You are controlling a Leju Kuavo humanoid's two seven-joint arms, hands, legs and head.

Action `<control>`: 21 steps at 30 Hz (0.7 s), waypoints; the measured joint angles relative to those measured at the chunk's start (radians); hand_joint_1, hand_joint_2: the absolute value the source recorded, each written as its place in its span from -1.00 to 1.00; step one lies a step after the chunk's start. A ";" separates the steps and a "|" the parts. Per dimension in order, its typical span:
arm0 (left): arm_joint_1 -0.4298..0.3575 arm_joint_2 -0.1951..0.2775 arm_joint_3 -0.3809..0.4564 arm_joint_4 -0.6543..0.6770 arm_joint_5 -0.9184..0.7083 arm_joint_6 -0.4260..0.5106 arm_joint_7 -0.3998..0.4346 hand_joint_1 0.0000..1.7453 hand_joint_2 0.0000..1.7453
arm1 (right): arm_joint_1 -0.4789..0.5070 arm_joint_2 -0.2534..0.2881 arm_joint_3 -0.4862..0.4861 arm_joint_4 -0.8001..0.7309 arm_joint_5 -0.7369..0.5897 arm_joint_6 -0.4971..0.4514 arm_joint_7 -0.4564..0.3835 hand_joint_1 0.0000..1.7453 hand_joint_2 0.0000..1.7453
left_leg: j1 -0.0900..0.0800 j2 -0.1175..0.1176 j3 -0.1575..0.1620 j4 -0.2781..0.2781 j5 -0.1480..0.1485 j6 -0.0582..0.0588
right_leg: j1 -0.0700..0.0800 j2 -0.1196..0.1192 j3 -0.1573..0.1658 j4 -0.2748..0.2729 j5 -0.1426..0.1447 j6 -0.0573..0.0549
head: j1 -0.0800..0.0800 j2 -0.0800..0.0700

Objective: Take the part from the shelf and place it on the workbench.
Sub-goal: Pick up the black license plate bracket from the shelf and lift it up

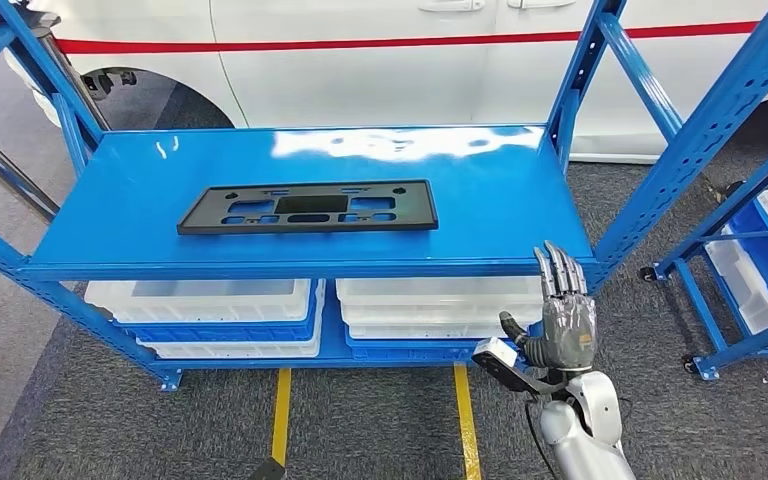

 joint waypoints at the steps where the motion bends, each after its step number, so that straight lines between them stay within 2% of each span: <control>1: -0.003 0.000 0.000 0.000 -0.003 -0.004 -0.001 -1.00 1.00 | -0.008 0.000 0.014 0.001 0.017 -0.003 0.008 -1.00 1.00 | 0.002 0.000 -0.003 0.006 -0.006 -0.006 | -0.001 0.000 0.000 -0.003 0.003 -0.008 | 0.000 0.000; 2: -0.006 0.000 0.000 0.000 -0.005 -0.007 -0.003 -1.00 1.00 | -0.015 0.000 0.028 0.002 0.031 -0.004 0.014 -1.00 1.00 | 0.003 0.000 -0.011 0.024 -0.020 -0.011 | -0.002 -0.001 0.000 -0.006 0.006 -0.016 | 0.000 0.000; 4: -0.011 0.000 0.000 -0.001 -0.009 -0.014 -0.011 -1.00 1.00 | -0.025 0.000 0.055 0.002 0.057 -0.006 0.025 -1.00 1.00 | 0.006 0.000 -0.055 0.123 -0.076 -0.019 | -0.003 -0.002 -0.001 -0.010 0.009 -0.026 | 0.000 0.000; 6: -0.013 0.000 0.000 -0.001 -0.014 -0.021 -0.018 -1.00 1.00 | -0.027 0.001 0.082 0.002 0.092 -0.007 0.036 -1.00 1.00 | 0.007 0.000 -0.114 0.250 -0.127 -0.023 | 0.000 -0.003 -0.003 -0.010 0.010 -0.029 | 0.000 0.000; 7: -0.014 0.000 0.000 -0.001 -0.017 -0.025 -0.021 -1.00 1.00 | -0.026 0.001 0.095 0.002 0.113 -0.007 0.042 -1.00 1.00 | 0.007 0.000 -0.128 0.280 -0.129 -0.023 | 0.001 -0.003 -0.003 -0.009 0.010 -0.030 | 0.000 0.000; 8: -0.014 0.000 0.000 -0.001 -0.019 -0.028 -0.024 -1.00 1.00 | -0.026 0.001 0.105 0.002 0.134 -0.007 0.048 -1.00 1.00 | 0.007 0.000 -0.124 0.271 -0.112 -0.021 | 0.003 -0.002 -0.003 -0.008 0.010 -0.030 | 0.000 0.000; 10: -0.016 0.000 0.000 -0.001 -0.021 -0.030 -0.028 -1.00 1.00 | -0.025 0.001 0.123 -0.002 0.173 -0.008 0.058 -1.00 1.00 | 0.006 0.000 -0.066 0.149 -0.043 -0.010 | 0.005 -0.001 -0.001 -0.008 0.010 -0.029 | 0.000 0.000; 12: -0.020 0.001 0.000 -0.001 -0.024 -0.031 -0.031 -1.00 1.00 | -0.025 0.001 0.137 -0.009 0.209 -0.008 0.067 -1.00 1.00 | 0.001 0.000 -0.010 0.030 -0.003 0.001 | 0.009 -0.001 -0.002 -0.007 0.010 -0.024 | 0.000 0.000; 13: -0.022 0.001 0.000 -0.001 -0.026 -0.032 -0.031 -1.00 1.00 | -0.024 0.000 0.143 -0.012 0.228 -0.008 0.073 -1.00 1.00 | -0.002 0.000 0.000 0.006 0.000 0.004 | 0.010 -0.001 -0.003 -0.008 0.012 -0.020 | 0.000 0.000; 16: -0.023 0.001 0.000 -0.001 -0.028 -0.036 -0.032 -1.00 1.00 | -0.023 0.000 0.161 -0.019 0.284 -0.008 0.090 -1.00 1.00 | 0.000 0.000 0.003 -0.011 0.006 0.014 | 0.010 -0.002 -0.004 -0.010 0.013 -0.004 | 0.000 0.000; 18: -0.025 0.000 0.000 -0.001 -0.029 -0.037 -0.032 -1.00 1.00 | -0.025 0.000 0.171 -0.023 0.308 -0.008 0.104 -1.00 1.00 | 0.005 0.002 0.006 -0.023 0.016 0.025 | 0.009 -0.002 -0.024 0.036 -0.020 0.006 | 0.001 0.000; 21: -0.028 -0.005 0.001 -0.001 -0.034 -0.040 -0.032 -1.00 1.00 | -0.027 0.000 0.179 -0.023 0.321 -0.008 0.118 -1.00 1.00 | 0.005 0.003 0.002 -0.026 0.019 0.031 | 0.005 -0.002 -0.108 0.217 -0.110 0.015 | 0.001 0.000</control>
